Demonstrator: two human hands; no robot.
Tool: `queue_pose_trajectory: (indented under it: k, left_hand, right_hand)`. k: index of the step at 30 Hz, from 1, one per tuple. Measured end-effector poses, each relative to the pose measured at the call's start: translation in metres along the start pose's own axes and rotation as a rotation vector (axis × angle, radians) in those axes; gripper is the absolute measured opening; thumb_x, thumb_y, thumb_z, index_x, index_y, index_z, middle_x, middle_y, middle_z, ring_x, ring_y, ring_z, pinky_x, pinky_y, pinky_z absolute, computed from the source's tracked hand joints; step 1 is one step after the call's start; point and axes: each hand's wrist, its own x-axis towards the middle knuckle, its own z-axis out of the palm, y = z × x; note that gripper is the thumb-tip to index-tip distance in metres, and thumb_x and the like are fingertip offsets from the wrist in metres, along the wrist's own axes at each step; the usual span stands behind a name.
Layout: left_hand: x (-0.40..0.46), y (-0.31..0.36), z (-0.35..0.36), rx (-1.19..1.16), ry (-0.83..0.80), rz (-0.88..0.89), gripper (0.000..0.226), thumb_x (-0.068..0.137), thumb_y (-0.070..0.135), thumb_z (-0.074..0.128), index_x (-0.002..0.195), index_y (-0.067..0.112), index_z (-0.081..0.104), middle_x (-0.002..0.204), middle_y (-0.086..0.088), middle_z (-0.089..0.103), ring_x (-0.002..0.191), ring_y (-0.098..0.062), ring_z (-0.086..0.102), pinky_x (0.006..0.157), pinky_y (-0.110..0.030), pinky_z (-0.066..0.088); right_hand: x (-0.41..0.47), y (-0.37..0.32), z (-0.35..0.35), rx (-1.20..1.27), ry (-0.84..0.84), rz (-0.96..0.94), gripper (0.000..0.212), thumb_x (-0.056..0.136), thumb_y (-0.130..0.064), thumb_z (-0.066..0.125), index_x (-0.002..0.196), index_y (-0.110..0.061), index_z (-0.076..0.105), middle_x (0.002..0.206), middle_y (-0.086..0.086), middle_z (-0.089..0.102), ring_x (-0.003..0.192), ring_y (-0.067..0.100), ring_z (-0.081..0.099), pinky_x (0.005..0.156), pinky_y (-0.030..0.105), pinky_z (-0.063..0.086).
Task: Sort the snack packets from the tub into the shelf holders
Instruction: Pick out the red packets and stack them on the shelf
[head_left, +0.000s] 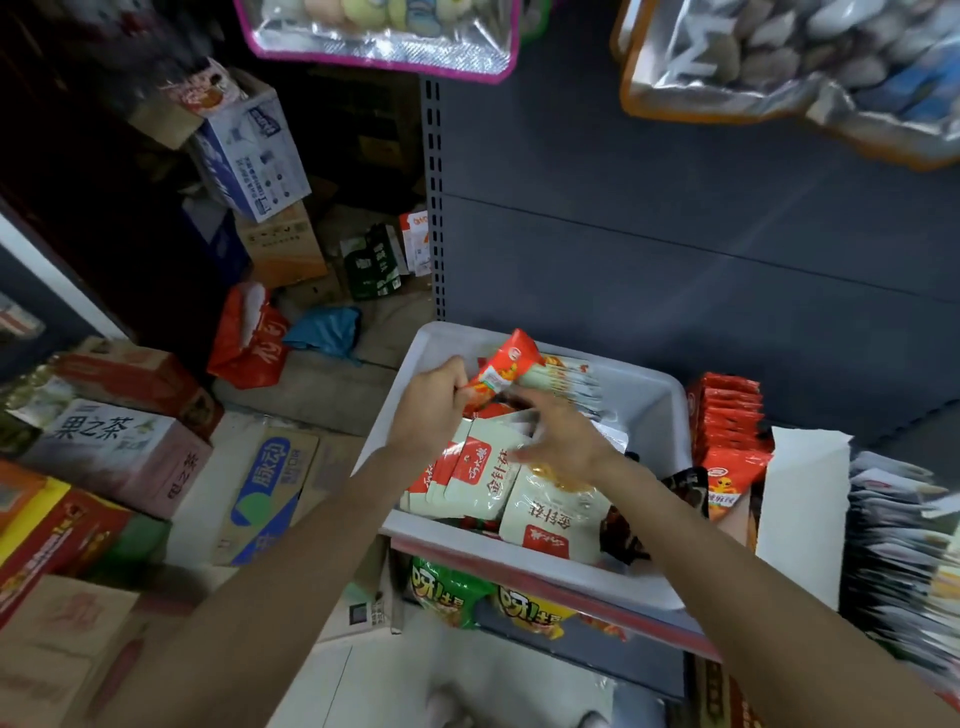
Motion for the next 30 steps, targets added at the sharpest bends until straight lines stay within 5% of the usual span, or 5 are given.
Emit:
queue_pose_trajectory:
  k: [4, 8, 13, 17, 30]
  left_hand:
    - [-0.015, 0.027, 0.002, -0.043, 0.040, 0.134, 0.015, 0.092, 0.019, 0.058, 0.081, 0.012, 0.050, 0.080, -0.005, 0.065, 0.073, -0.020, 0.059, 0.065, -0.040, 0.049]
    - [-0.027, 0.077, 0.019, -0.245, -0.030, 0.164, 0.018, 0.087, 0.020, 0.065, 0.079, 0.017, 0.049, 0.077, -0.002, 0.064, 0.069, -0.016, 0.061, 0.066, -0.034, 0.051]
    - [-0.030, 0.151, 0.056, -0.496, -0.231, 0.171, 0.027, 0.083, 0.008, 0.069, 0.096, 0.019, 0.048, 0.088, 0.009, 0.062, 0.075, 0.007, 0.059, 0.073, -0.016, 0.050]
    - [-0.027, 0.191, 0.092, -0.416, -0.324, 0.206, 0.026, 0.083, 0.017, 0.069, 0.104, 0.015, 0.054, 0.101, -0.001, 0.069, 0.090, -0.015, 0.067, 0.083, -0.040, 0.054]
    - [-0.041, 0.188, 0.121, -0.057, -0.443, -0.071, 0.051, 0.084, 0.022, 0.067, 0.130, 0.009, 0.047, 0.127, -0.011, 0.057, 0.112, -0.023, 0.055, 0.090, -0.030, 0.046]
  right_hand:
    - [-0.020, -0.012, -0.031, 0.748, 0.293, 0.100, 0.059, 0.083, -0.016, 0.070, 0.134, -0.016, 0.039, 0.116, -0.003, 0.056, 0.105, 0.011, 0.055, 0.091, 0.029, 0.049]
    - [-0.057, 0.011, -0.061, 1.016, 0.456, -0.038, 0.023, 0.088, -0.002, 0.060, 0.107, -0.013, 0.053, 0.084, -0.004, 0.067, 0.077, 0.006, 0.064, 0.069, 0.020, 0.054]
    - [-0.107, 0.061, -0.109, 0.814, 0.612, -0.140, 0.017, 0.086, -0.002, 0.062, 0.089, -0.018, 0.056, 0.081, -0.002, 0.066, 0.076, 0.010, 0.061, 0.070, 0.030, 0.051]
    - [-0.136, 0.090, -0.142, 0.679, 0.655, -0.146, 0.019, 0.088, -0.004, 0.061, 0.088, -0.022, 0.054, 0.085, -0.002, 0.064, 0.077, 0.007, 0.062, 0.075, 0.036, 0.052]
    - [-0.141, 0.146, -0.122, 0.380, 0.532, 0.042, 0.016, 0.089, -0.013, 0.063, 0.101, -0.014, 0.054, 0.103, 0.004, 0.065, 0.094, 0.016, 0.061, 0.086, 0.037, 0.053]
